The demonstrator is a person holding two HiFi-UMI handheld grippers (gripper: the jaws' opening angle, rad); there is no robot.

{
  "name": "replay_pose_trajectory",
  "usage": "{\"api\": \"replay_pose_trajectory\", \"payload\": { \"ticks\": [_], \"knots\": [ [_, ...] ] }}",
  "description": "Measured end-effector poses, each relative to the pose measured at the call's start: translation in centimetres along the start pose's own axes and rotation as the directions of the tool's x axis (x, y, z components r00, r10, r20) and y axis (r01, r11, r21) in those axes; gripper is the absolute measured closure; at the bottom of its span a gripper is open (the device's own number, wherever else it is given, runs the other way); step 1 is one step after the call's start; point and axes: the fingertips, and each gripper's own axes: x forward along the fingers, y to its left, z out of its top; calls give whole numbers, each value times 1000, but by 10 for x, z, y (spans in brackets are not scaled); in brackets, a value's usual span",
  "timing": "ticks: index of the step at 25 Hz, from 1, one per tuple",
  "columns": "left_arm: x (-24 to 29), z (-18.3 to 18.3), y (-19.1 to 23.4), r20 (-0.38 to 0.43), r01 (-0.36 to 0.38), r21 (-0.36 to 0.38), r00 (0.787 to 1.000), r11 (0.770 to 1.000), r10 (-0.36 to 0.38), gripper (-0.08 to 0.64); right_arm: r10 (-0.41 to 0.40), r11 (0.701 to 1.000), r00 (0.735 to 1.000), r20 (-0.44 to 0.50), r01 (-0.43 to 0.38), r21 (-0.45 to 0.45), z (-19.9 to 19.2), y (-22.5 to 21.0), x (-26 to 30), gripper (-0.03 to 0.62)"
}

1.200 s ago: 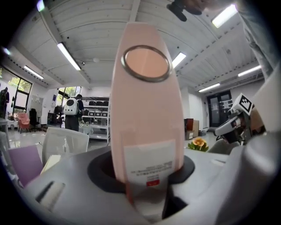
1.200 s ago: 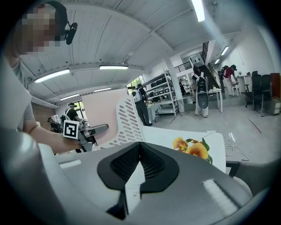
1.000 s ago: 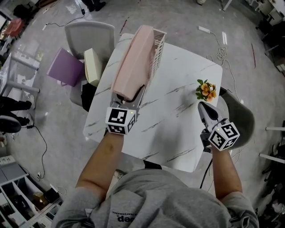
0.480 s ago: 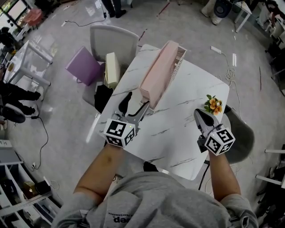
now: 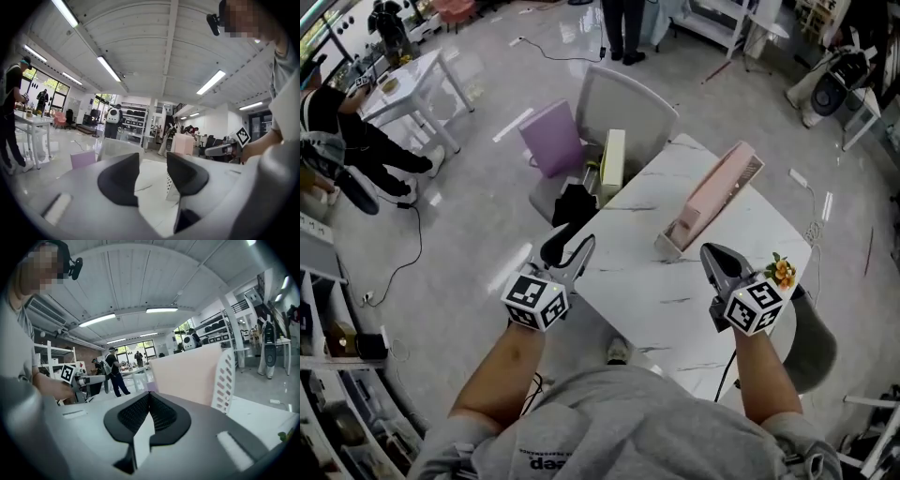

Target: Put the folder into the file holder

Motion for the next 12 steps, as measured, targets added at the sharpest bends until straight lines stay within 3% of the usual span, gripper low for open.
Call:
{"api": "replay_pose_trajectory", "payload": {
  "ticks": [5, 12],
  "knots": [
    [-103, 25, 59, 59, -163, -27, 985, 986, 164, 386, 122, 991, 992, -22, -123, -57, 16, 76, 49, 588],
    [-277, 44, 126, 116, -351, -49, 928, 935, 354, 462, 266, 953, 963, -41, -269, -142, 35, 214, 119, 588]
  ]
}}
